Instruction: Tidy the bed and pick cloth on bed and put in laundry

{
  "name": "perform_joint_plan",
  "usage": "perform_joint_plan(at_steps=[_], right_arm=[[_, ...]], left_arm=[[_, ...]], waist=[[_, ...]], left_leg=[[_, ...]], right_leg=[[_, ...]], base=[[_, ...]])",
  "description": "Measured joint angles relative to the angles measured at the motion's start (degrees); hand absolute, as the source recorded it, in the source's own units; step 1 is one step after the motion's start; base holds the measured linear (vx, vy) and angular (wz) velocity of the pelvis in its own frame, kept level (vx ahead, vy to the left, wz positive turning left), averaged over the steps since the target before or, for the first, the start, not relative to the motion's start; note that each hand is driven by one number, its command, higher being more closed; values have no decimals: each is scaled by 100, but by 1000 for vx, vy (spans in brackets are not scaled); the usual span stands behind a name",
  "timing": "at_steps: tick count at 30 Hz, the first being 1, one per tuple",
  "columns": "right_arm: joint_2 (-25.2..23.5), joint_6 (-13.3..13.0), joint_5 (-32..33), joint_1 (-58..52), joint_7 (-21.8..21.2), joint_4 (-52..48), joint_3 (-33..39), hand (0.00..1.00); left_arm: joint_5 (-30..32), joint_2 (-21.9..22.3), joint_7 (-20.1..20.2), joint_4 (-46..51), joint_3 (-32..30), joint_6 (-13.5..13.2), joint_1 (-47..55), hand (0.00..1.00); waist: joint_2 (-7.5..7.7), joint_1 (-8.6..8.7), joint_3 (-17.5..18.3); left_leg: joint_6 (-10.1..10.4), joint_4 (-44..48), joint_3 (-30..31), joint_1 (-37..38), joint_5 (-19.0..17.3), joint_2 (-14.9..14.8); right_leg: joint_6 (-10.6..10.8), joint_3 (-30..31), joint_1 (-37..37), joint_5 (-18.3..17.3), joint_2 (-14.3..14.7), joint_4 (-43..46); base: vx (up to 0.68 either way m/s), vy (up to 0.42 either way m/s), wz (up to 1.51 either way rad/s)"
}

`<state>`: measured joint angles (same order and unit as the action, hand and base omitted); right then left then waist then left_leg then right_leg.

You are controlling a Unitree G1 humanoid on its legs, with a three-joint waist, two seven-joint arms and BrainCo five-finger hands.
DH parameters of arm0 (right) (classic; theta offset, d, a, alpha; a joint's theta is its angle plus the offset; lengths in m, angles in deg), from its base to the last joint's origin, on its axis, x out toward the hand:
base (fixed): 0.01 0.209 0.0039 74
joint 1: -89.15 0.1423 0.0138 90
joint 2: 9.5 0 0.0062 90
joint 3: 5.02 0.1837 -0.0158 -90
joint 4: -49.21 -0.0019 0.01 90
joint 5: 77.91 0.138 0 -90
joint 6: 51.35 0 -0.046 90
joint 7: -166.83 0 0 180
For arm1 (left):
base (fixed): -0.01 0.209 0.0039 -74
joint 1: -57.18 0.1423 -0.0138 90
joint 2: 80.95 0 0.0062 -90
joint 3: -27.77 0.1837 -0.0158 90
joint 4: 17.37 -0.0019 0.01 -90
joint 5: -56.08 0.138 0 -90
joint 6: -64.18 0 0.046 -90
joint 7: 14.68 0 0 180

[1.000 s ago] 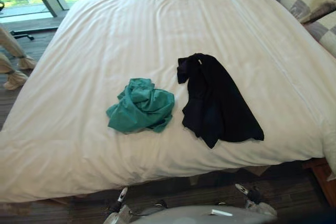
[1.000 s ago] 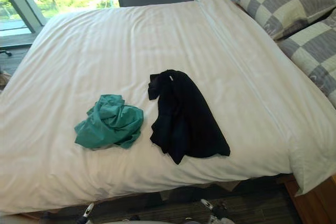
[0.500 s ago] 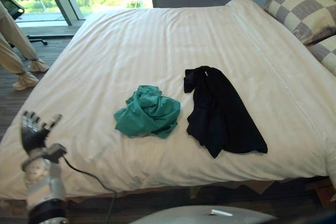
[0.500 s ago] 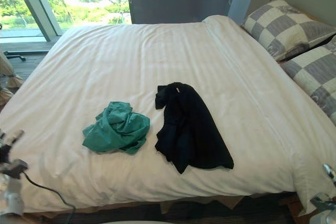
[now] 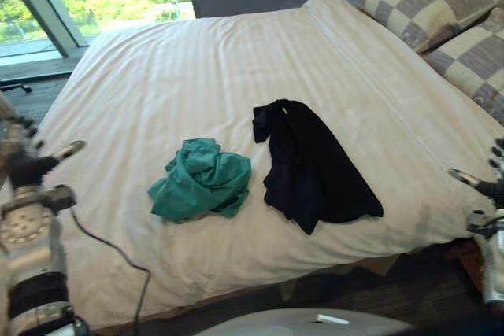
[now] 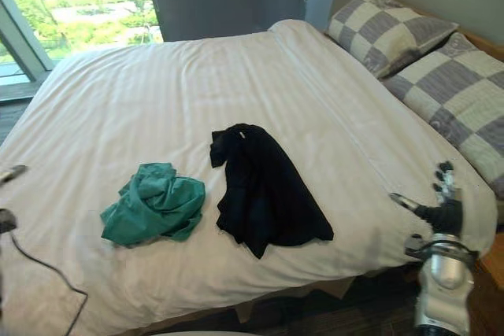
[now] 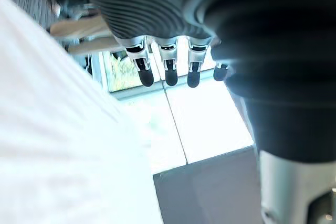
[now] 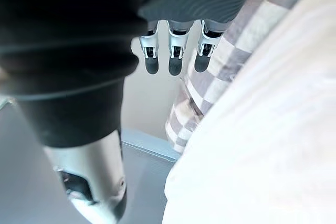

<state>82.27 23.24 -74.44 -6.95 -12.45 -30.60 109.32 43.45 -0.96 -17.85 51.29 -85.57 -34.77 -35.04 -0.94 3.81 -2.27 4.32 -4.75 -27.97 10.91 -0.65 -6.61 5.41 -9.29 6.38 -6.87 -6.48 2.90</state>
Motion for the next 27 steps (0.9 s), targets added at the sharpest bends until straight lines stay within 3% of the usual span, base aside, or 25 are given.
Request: perform_joint_plan(at_steps=[3,6,15,19,20,23,27], right_arm=[[-298,142,-159,-440,150,-396,-254,0],[-437,278,-239,-726,321,-601,-503,0],[-502,463,-25,-713,848,-732,-828,0],[-604,445,210,-680,857,-1156,-935,0],[-604,435,228,-655,856,-1195,-934,0],[-600,405,424,-445,850,-1444,-926,0],[-505,294,437,-178,779,-1907,-898,0]], left_arm=[[533,887,-386,265,510,135,329,0],[1097,1160,-785,429,837,221,552,0],[2404,1091,-1433,427,1234,337,518,0],[3075,722,-1884,431,1474,755,194,0],[3175,655,-1949,431,1474,833,83,100],[3497,148,-2069,433,1480,1197,-467,100],[4307,-404,-1862,419,1614,1637,-986,100]], waist=[[74,119,-117],[139,155,-149],[79,136,-596],[177,143,-845],[188,143,-887],[295,137,-1199],[221,139,-1498]], left_leg=[[80,21,5,-14,-117,-70],[85,110,-17,-207,-163,-88],[61,192,-285,-604,-128,-141],[64,226,-330,-785,-128,-202],[67,249,-328,-819,-126,-216],[70,375,-364,-1047,-124,-240],[52,477,-468,-1362,-108,-250]], right_leg=[[-1,76,-25,1,69,3],[-3,192,-232,3,78,58],[-70,625,-789,85,154,177],[-121,735,-1008,122,214,222],[-139,752,-1066,148,222,224],[-145,868,-1306,162,225,307],[-143,1002,-1659,221,225,332]], base=[[-65,-43,-11],[-51,-28,-11],[-6,-14,-12],[1,-43,-7],[-22,-32,-3],[-28,-12,-3],[-20,-26,-13]])
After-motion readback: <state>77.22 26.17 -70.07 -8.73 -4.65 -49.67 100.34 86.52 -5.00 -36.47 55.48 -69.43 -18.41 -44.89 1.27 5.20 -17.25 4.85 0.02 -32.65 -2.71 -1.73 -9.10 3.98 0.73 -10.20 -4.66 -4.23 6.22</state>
